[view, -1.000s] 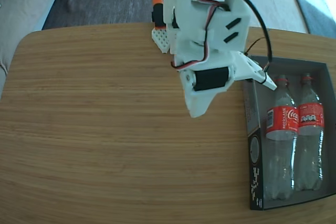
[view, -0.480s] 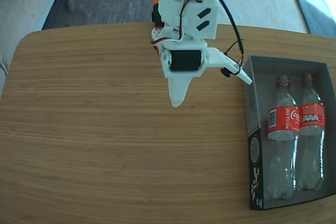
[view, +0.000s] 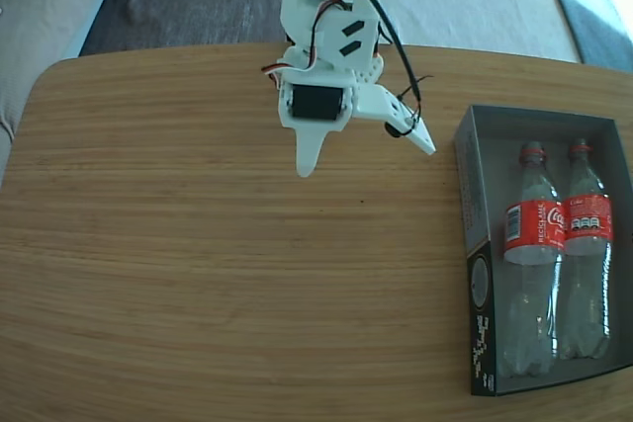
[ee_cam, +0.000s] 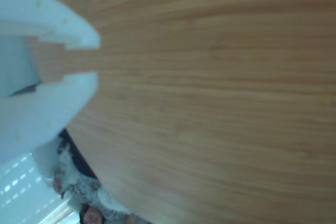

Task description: Grasp the bottles and put them in the box.

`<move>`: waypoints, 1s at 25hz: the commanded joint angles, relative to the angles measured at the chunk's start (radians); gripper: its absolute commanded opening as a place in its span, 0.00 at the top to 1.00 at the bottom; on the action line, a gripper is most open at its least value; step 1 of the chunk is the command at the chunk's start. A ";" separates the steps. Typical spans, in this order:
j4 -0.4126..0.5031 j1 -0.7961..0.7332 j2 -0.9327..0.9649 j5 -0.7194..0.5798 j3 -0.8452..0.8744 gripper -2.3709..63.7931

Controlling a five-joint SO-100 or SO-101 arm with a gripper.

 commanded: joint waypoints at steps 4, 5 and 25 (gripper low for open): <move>-0.012 -0.002 0.155 0.120 0.077 0.95; -0.012 -0.003 0.173 0.126 0.092 0.95; -0.095 -0.100 0.287 0.126 0.339 0.95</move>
